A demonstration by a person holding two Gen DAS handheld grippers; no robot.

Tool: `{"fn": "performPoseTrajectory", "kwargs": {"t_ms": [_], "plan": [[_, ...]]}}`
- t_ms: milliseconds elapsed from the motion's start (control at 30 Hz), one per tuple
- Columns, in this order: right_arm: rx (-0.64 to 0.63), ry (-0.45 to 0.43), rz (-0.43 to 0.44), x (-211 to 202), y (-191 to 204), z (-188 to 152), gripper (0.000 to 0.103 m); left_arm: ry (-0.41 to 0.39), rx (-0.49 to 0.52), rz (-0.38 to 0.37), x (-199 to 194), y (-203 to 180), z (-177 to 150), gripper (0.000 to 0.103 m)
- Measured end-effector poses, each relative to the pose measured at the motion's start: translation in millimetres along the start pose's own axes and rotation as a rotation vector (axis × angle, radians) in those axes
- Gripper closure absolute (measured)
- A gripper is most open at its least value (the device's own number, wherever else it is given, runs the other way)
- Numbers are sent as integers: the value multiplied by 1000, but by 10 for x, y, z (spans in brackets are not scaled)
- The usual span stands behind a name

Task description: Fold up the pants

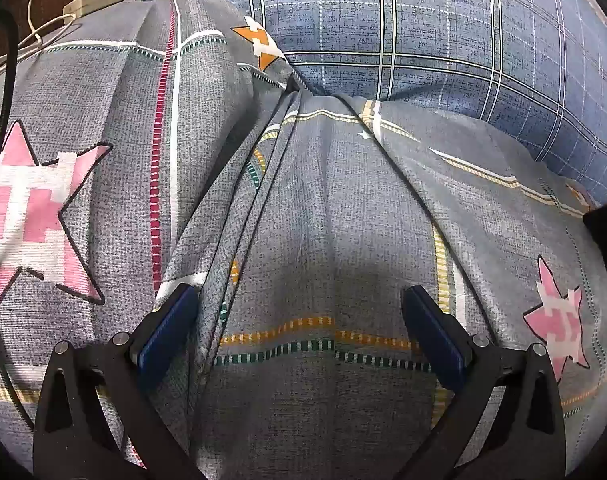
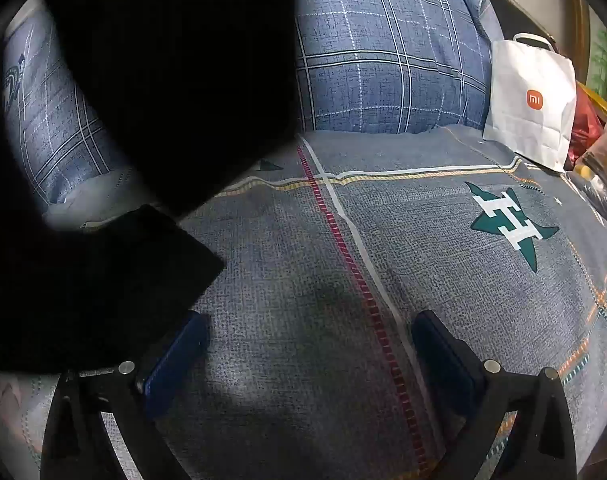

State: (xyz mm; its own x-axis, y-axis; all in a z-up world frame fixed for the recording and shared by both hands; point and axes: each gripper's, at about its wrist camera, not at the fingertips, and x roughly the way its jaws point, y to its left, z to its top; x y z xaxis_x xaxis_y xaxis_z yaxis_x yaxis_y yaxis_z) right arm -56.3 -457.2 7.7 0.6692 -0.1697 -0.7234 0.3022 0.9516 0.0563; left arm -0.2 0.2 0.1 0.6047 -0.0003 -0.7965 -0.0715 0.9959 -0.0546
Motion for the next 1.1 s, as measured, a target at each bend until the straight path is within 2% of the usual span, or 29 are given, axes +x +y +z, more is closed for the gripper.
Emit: {"fn": "performPoseTrajectory", "kwargs": {"t_ms": [933,1100], "plan": [[1,-1,-2,-2,20,3,0,0,3,4,25,-26,4,0],[0,2,-12,-53,42,-18,0,49,12,16,-21,-17,13,0]]}}
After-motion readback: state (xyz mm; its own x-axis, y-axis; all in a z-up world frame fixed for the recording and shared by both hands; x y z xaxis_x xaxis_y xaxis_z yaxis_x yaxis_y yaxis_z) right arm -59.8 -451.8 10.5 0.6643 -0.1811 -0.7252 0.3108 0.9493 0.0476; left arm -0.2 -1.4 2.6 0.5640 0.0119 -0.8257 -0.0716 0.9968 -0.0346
